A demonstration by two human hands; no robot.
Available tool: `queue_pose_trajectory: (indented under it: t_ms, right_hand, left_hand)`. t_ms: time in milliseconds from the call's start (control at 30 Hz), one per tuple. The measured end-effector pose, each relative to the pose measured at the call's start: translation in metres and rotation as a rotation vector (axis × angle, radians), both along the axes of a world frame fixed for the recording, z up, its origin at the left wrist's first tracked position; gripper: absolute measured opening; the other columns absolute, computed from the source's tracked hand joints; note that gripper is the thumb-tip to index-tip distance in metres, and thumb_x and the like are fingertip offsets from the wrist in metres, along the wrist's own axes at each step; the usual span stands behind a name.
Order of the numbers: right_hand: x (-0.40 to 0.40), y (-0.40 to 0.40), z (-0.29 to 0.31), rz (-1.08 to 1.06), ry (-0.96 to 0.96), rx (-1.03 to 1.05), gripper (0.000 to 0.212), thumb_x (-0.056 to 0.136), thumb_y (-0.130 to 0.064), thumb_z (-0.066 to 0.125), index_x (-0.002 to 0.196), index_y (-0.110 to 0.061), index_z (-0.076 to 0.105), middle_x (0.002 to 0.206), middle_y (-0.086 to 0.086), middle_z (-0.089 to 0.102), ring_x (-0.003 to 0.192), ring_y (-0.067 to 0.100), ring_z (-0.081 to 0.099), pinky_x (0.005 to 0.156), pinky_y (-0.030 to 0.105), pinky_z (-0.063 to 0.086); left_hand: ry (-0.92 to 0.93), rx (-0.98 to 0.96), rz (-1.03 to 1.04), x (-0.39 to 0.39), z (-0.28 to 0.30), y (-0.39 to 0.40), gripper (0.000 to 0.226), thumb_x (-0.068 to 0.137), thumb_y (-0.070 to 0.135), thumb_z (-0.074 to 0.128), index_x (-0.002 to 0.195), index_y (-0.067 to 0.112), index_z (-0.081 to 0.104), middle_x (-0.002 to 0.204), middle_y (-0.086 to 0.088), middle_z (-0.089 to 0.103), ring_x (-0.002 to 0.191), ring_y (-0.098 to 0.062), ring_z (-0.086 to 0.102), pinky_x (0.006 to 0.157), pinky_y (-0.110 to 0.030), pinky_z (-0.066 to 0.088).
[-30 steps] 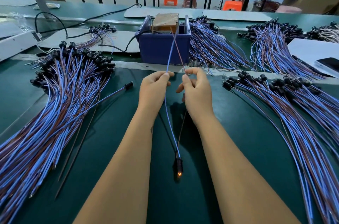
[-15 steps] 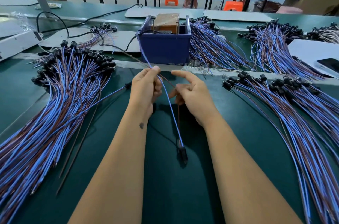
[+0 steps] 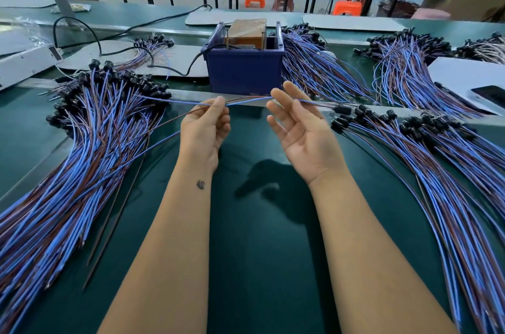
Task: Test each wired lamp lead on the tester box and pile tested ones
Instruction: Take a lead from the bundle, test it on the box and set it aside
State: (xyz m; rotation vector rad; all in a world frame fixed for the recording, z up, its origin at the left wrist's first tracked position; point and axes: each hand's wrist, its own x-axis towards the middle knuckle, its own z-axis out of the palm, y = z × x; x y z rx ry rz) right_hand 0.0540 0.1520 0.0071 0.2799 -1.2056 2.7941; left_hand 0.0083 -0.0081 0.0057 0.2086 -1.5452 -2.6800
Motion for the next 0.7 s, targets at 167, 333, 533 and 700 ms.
queue_pose_trajectory:
  t_ms: [167,333,533,700]
  right_hand:
    - [-0.005,0.003,-0.002,-0.362,-0.172,0.113,0.029,0.107,-0.023,0.036,0.100,-0.017,0.064,0.073,-0.005,0.059,0.064,0.008,0.056,0.064,0.022,0.048]
    - [-0.006,0.014,-0.003,-0.498,-0.236,0.232,0.031,0.107,-0.019,0.032,0.083,-0.016,0.052,0.071,-0.001,0.063,0.063,0.012,0.059,0.060,0.022,0.050]
    - [-0.006,0.035,-0.007,-0.604,-0.306,1.175,0.022,0.102,-0.018,0.039,0.084,-0.022,0.052,0.067,-0.003,0.050,0.061,0.012,0.050,0.061,0.029,0.037]
    - [0.014,0.068,0.004,-0.429,-0.450,1.884,0.011,0.101,-0.025,0.042,0.102,-0.021,0.053,0.105,0.007,0.061,0.090,0.028,0.053,0.073,0.036,0.041]
  left_hand:
    - [0.194,-0.259,-0.272,0.012,0.003,0.003,0.017,0.084,0.014,0.075,0.069,0.022,0.073,0.066,0.007,0.067,0.064,-0.005,0.062,0.063,-0.018,0.051]
    - [0.296,-0.333,-0.581,0.025,0.006,0.012,0.014,0.070,0.011,0.076,0.064,0.022,0.070,0.073,0.004,0.070,0.068,-0.005,0.063,0.069,-0.017,0.050]
    - [0.391,-0.478,-0.993,0.035,0.003,0.024,0.037,0.081,-0.023,0.059,0.075,0.012,0.070,0.079,0.004,0.075,0.077,-0.004,0.069,0.074,-0.015,0.052]
    - [0.352,-0.356,-0.978,0.031,0.002,0.011,0.035,0.081,-0.009,0.059,0.068,0.020,0.075,0.088,-0.001,0.076,0.088,-0.009,0.070,0.083,-0.017,0.050]
